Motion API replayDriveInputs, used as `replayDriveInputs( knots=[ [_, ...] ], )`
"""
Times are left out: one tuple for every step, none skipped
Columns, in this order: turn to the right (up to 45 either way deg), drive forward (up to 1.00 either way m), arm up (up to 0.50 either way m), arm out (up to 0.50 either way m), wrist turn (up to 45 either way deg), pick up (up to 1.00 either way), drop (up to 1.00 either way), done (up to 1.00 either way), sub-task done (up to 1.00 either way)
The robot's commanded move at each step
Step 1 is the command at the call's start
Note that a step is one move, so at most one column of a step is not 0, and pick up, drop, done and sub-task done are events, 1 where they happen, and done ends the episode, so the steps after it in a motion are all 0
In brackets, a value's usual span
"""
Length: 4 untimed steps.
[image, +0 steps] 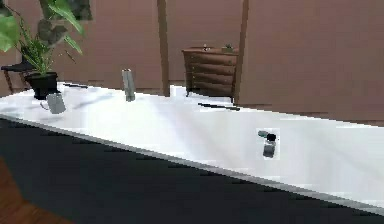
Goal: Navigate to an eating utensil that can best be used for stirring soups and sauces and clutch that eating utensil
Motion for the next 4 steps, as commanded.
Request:
replayDriveInputs(
  knots=[
    [45.0,0.0,0.0,0.0,0.0,0.0,0.0,0.0,0.0],
    [45.0,0.0,0.0,0.0,0.0,0.0,0.0,0.0,0.0],
    [27.0,0.0,0.0,0.0,0.0,0.0,0.0,0.0,0.0],
    [0.0,0.4,0.0,0.0,0.0,0.0,0.0,0.0,0.0]
  ],
)
